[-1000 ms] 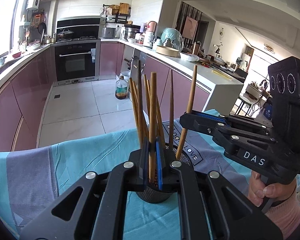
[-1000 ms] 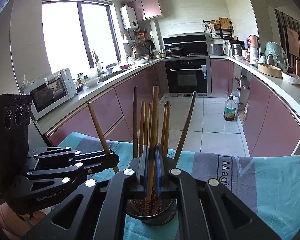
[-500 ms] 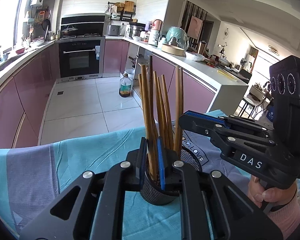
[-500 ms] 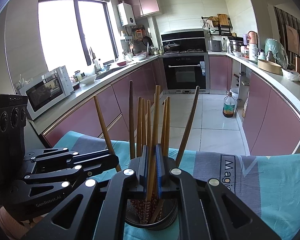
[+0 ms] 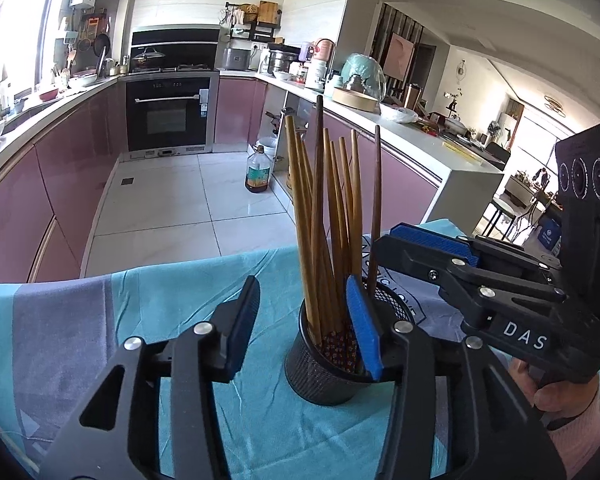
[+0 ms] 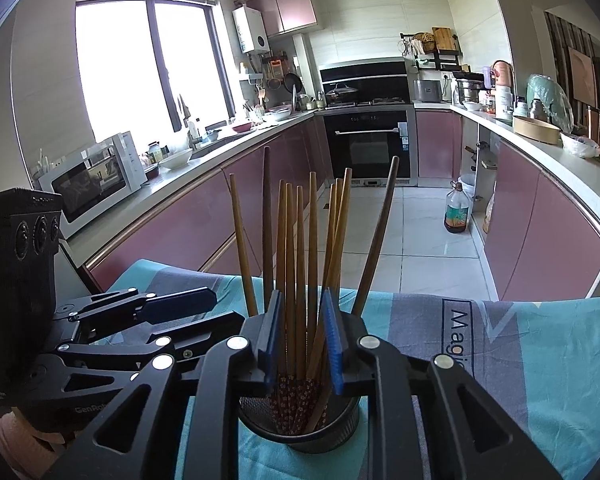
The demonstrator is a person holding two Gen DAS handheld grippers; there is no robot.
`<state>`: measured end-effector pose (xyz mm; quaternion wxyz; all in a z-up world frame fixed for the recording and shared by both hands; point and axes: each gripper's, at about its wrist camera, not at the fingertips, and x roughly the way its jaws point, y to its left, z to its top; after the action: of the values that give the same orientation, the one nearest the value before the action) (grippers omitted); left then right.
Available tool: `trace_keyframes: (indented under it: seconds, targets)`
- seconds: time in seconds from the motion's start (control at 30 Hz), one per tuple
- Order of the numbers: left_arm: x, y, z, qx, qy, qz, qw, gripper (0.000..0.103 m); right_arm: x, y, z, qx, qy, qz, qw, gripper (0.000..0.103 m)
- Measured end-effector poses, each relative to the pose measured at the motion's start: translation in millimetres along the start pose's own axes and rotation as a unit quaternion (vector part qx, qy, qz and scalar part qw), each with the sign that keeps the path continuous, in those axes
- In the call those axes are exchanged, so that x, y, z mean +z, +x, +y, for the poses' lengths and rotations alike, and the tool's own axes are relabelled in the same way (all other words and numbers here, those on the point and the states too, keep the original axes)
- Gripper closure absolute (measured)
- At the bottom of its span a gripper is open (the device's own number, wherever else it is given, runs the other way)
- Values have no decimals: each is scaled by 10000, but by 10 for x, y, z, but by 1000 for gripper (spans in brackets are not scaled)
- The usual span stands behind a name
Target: Organize utensils
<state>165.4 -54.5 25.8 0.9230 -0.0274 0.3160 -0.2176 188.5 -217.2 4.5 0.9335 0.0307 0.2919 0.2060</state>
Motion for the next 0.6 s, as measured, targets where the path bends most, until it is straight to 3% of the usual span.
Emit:
trace_keyframes:
  seconds: [0.07, 0.13, 0.2, 0.3, 0.37, 0.6]
  targets:
    - [-21, -49, -10, 45, 28, -90, 9999, 44, -42, -26, 4, -61, 14, -40, 10000, 64]
    - [-51, -100, -32, 107, 91, -171, 9998, 42, -90, -63, -9, -112, 53, -79, 9999, 61]
    - [-89, -161, -42, 184, 140, -281, 9993, 30, -139, -101, -18, -103, 101, -98, 9998, 58]
    - [-162, -274, -36, 311, 128, -445, 9984, 18, -201, -187, -7, -179, 118, -201, 9996, 46]
    - [-223, -357, -22, 385, 94, -554, 9977, 8, -240, -250, 2, -252, 124, -292, 9992, 32]
    - [-477, -643, 65, 775, 21, -856, 9933, 6, -467, -405, 103, -427, 46, -503, 9978, 9]
